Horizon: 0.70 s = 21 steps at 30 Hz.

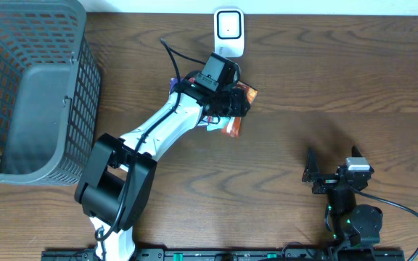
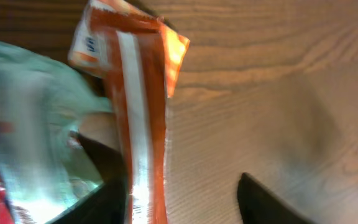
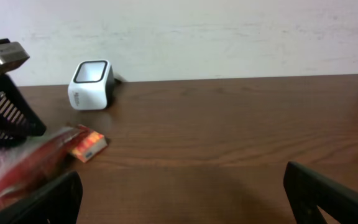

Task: Scan the item barcode
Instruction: 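Carry the red snack bar to the scanner and release it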

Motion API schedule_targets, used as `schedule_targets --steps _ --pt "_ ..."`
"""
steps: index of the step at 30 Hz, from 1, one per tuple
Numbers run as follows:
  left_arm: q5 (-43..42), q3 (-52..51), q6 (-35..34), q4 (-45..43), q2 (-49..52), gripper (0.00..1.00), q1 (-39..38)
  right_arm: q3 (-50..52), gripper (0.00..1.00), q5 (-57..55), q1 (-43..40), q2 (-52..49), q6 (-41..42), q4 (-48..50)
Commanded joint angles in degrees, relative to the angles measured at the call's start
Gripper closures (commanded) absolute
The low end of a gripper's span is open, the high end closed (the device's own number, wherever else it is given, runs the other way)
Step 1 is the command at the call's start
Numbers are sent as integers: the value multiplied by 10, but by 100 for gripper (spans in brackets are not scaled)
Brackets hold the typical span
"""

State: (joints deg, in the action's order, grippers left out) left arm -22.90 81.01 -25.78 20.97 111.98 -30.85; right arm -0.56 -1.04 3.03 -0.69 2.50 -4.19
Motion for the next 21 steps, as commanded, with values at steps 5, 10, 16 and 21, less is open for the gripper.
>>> schedule_targets --steps 5,10,16,21 --pt "22 5 4 -3 -33 24 26 2 1 1 -3 3 -4 0" --pt "22 5 4 21 -93 15 62 2 1 1 -3 3 -4 0" --pt "66 5 4 120 -189 13 117 2 1 1 -3 3 -4 0" --pt "143 5 4 226 -280 12 151 2 1 1 -3 3 -4 0"
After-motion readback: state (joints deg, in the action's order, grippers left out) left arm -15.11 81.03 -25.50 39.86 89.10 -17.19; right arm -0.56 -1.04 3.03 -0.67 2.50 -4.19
